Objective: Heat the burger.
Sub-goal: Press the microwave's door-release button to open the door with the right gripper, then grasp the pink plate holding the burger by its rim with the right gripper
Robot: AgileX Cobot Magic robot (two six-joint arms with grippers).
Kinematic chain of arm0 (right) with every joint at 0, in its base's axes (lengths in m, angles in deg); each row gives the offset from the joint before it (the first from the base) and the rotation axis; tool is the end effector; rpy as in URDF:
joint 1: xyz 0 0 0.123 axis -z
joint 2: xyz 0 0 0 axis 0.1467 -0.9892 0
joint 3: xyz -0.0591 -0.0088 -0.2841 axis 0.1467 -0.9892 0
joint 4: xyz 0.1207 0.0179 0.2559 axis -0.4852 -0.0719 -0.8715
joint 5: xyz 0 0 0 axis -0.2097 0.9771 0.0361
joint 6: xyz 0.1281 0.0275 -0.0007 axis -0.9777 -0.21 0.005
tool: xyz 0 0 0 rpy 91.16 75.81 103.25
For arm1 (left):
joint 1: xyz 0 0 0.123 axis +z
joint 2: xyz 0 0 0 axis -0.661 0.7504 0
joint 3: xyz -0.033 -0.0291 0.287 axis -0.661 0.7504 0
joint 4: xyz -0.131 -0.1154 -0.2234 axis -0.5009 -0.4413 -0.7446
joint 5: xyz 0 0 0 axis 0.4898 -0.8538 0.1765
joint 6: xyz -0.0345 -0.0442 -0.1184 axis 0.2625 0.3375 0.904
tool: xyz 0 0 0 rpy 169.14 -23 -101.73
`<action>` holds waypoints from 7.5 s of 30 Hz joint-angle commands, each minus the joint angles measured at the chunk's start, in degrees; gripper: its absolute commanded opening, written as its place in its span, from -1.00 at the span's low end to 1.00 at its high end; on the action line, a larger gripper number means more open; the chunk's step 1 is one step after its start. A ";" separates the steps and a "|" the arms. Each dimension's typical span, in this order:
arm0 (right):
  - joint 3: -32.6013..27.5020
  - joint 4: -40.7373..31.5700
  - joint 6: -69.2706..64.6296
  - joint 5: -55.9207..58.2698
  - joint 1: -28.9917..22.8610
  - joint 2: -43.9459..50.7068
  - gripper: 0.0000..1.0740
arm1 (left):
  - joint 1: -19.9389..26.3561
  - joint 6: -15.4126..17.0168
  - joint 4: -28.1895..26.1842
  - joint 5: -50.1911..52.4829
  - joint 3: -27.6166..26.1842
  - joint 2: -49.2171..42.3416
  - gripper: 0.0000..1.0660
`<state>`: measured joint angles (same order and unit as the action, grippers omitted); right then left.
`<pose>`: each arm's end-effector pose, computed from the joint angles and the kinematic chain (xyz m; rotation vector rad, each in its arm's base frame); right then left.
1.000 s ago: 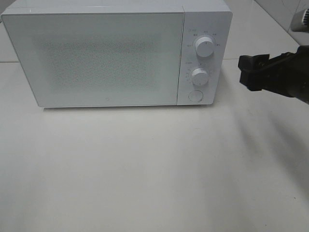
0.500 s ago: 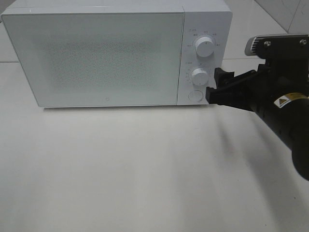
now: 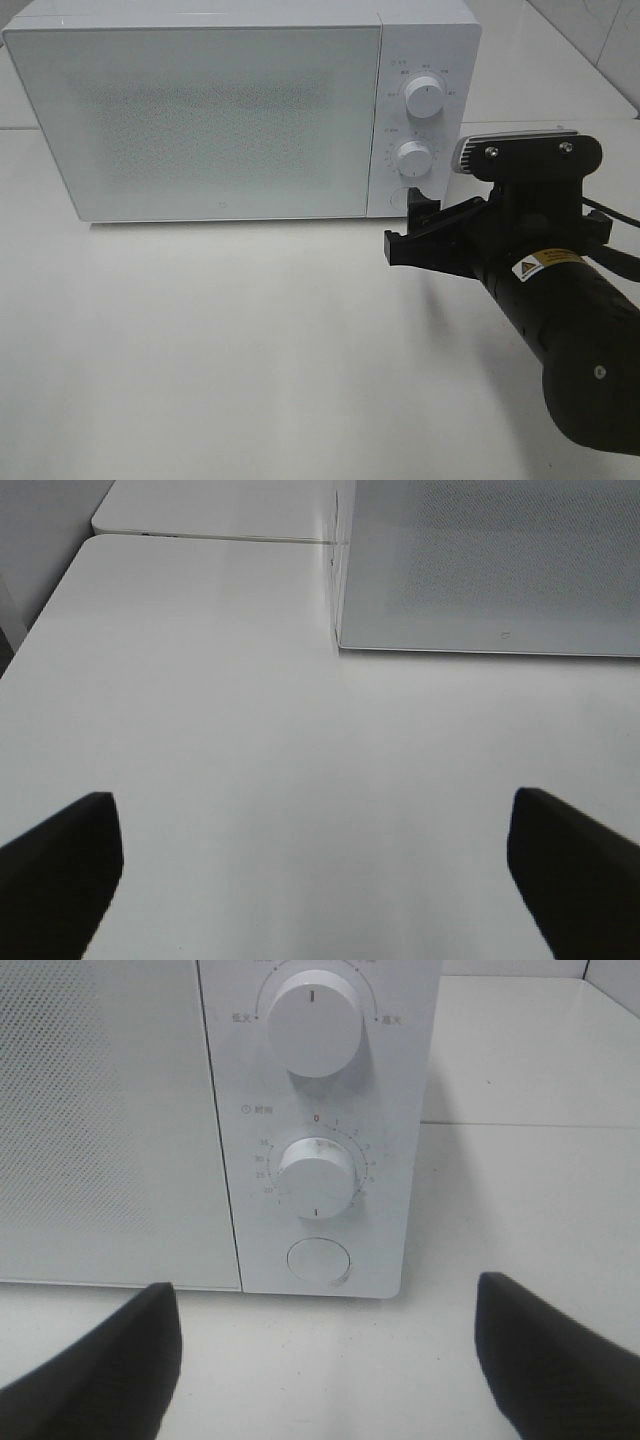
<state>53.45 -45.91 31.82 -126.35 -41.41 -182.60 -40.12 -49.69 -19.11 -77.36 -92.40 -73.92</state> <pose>0.2537 0.1589 0.1250 -0.1196 1.7421 0.0206 0.0528 -0.0063 0.2800 0.0051 2.0122 -0.0493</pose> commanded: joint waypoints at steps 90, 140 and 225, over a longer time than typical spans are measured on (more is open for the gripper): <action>22.40 11.97 -96.37 13.06 15.70 -22.57 -1.00 | 0.11 0.17 -0.46 0.40 0.29 -1.20 0.88; 36.27 4.30 -89.95 6.47 16.62 -26.70 -1.00 | 0.11 0.17 -0.46 0.40 0.29 -1.20 0.88; 20.68 21.43 -33.98 53.40 16.44 -1.72 -0.91 | 0.11 0.17 -0.46 0.40 0.29 -1.20 0.88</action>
<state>73.97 -27.98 -4.56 -75.88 -24.97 -185.46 -40.12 -49.69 -19.11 -77.36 -92.40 -73.92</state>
